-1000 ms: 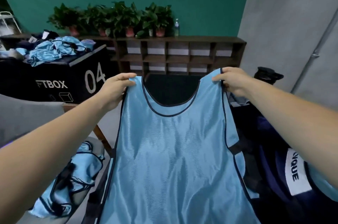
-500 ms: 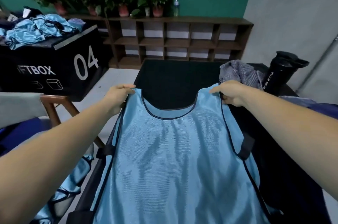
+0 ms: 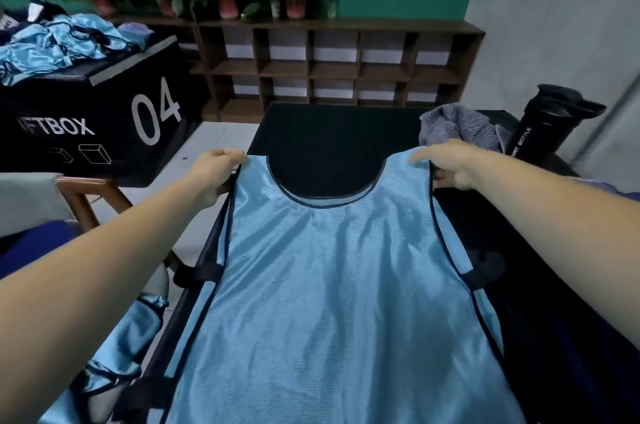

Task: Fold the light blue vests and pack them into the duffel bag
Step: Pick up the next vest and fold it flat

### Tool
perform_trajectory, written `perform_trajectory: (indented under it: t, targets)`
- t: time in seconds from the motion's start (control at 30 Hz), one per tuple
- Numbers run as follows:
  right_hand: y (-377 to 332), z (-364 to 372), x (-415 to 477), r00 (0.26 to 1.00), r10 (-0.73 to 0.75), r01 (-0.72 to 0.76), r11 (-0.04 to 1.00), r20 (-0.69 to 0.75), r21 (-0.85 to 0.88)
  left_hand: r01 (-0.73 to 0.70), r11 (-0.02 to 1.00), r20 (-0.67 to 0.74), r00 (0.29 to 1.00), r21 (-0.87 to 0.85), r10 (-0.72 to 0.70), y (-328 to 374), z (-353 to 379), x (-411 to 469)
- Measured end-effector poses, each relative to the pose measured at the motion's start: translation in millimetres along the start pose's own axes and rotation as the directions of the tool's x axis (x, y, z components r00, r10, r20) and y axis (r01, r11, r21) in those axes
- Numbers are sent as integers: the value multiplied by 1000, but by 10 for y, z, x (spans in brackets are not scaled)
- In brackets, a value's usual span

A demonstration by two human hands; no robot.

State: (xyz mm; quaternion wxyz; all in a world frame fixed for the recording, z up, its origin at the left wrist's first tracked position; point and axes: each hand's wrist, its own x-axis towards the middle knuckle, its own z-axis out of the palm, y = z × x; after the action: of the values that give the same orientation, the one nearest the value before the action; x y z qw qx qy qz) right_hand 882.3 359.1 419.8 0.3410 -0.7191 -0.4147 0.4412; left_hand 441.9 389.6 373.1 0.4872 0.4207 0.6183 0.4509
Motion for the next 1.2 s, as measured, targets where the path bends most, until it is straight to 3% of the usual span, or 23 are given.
perform_trajectory:
  t: [0.1,0.27,0.53,0.7,1.0,1.2]
  targets:
    - [-31,-68,-19,999,6,-4,998,39,-68,-7,1000,12,1000,20,7,0,-44,7]
    - [-91,-78,13,988,-67,63,997,-139,-34,-38,999,-23,999,-15,37,103,9,15]
    - [-21,-48,1,991,-67,56,994,-116,-97,-2,999,-47,999,-47,0,109,90,102]
    - [-29,-28,122,959,-147,116,983,-241,-141,-28,992,-81,997,-127,18,121,70,194]
    - [81,-46,204,974,-111,87,988,-196,-127,19,990,-146,989,-141,-40,71,102,165]
    - [-34,-89,-71,986,-84,75,995,-144,-62,-35,989,-169,984,142,59,144,143,-60]
